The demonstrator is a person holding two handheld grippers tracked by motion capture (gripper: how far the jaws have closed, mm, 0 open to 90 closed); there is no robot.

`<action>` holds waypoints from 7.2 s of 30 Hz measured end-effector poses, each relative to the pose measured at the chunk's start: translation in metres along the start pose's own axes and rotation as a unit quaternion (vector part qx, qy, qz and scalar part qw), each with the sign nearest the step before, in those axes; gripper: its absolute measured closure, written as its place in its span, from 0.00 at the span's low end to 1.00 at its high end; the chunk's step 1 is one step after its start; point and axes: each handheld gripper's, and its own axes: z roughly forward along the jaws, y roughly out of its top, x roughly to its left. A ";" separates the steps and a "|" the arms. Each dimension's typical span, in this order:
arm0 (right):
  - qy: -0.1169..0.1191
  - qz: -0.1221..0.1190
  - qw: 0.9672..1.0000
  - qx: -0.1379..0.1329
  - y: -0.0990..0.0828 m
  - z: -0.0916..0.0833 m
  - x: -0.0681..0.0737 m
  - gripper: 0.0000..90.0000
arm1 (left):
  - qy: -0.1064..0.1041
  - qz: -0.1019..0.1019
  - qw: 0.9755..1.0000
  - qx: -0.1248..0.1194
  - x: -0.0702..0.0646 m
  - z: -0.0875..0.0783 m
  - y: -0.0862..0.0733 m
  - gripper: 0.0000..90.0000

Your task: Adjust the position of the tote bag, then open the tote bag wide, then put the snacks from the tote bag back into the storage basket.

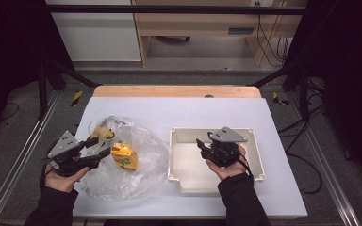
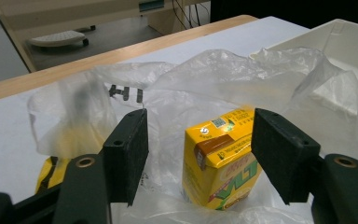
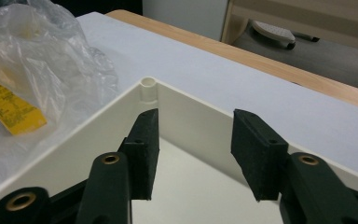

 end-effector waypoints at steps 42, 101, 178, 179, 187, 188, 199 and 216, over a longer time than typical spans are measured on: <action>-0.009 0.062 0.998 0.032 -0.059 -0.050 -0.059 0.35 | -0.070 0.044 0.994 0.073 -0.005 0.053 -0.019 0.26; -0.011 0.055 0.997 0.049 -0.063 -0.041 -0.058 0.36 | -0.064 0.062 0.989 0.114 -0.015 0.063 0.005 0.47; -0.018 0.066 0.997 0.025 -0.059 -0.051 -0.064 0.32 | -0.062 0.032 0.998 -0.011 -0.037 -0.028 0.076 0.56; -0.018 0.066 0.997 0.025 -0.059 -0.051 -0.064 0.32 | -0.062 0.032 0.998 -0.011 -0.037 -0.028 0.076 0.56; -0.020 0.067 0.997 0.016 -0.057 -0.054 -0.067 0.29 | -0.076 0.049 0.996 -0.018 -0.053 -0.013 0.097 0.56; -0.020 0.066 0.997 0.016 -0.057 -0.055 -0.067 0.29 | -0.079 0.050 0.995 -0.018 -0.055 -0.012 0.099 0.56; -0.017 0.055 0.998 0.023 -0.056 -0.053 -0.065 0.21 | -0.102 0.067 0.992 -0.027 -0.071 -0.003 0.117 0.56; -0.019 0.052 0.998 0.020 -0.054 -0.055 -0.065 0.21 | -0.130 0.097 0.986 -0.029 -0.088 0.003 0.131 0.56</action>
